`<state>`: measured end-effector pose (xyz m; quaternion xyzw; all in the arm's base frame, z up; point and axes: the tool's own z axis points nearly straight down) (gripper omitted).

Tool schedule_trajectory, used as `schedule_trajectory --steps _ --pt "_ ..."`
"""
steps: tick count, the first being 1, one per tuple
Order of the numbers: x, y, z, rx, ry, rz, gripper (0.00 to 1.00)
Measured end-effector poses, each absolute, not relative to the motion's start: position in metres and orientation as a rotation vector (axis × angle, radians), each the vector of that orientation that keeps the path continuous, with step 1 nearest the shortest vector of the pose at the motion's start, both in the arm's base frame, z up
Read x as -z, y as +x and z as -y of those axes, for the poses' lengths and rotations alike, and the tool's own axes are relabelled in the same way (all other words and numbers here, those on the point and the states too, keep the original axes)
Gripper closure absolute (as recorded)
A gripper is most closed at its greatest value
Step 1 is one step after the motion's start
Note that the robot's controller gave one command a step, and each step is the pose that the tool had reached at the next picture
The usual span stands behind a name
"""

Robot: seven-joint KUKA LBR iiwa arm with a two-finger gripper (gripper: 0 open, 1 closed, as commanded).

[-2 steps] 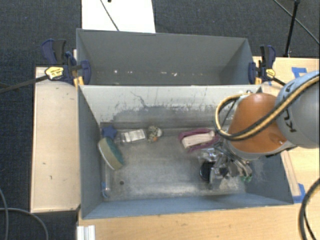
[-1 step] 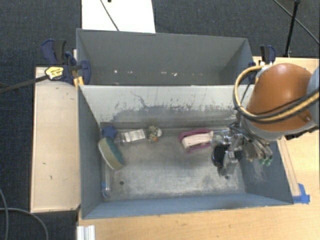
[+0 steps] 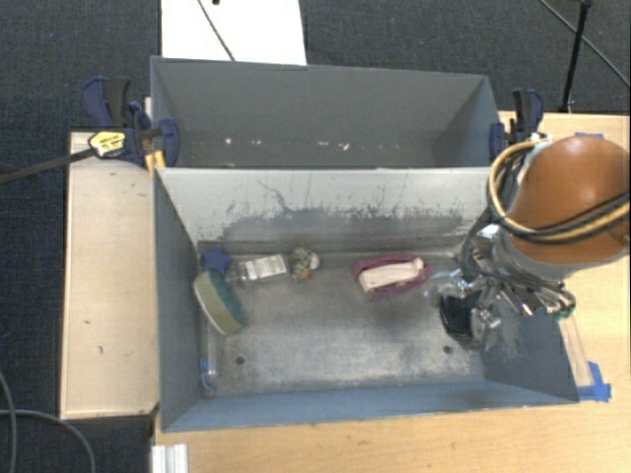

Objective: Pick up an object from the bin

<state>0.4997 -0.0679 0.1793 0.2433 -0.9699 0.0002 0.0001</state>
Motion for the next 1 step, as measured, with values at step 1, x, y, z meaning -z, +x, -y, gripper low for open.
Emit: schedule_trajectory --steps 1 --pt "-0.2657 0.4974 0.0722 -0.006 0.755 3.059 1.0"
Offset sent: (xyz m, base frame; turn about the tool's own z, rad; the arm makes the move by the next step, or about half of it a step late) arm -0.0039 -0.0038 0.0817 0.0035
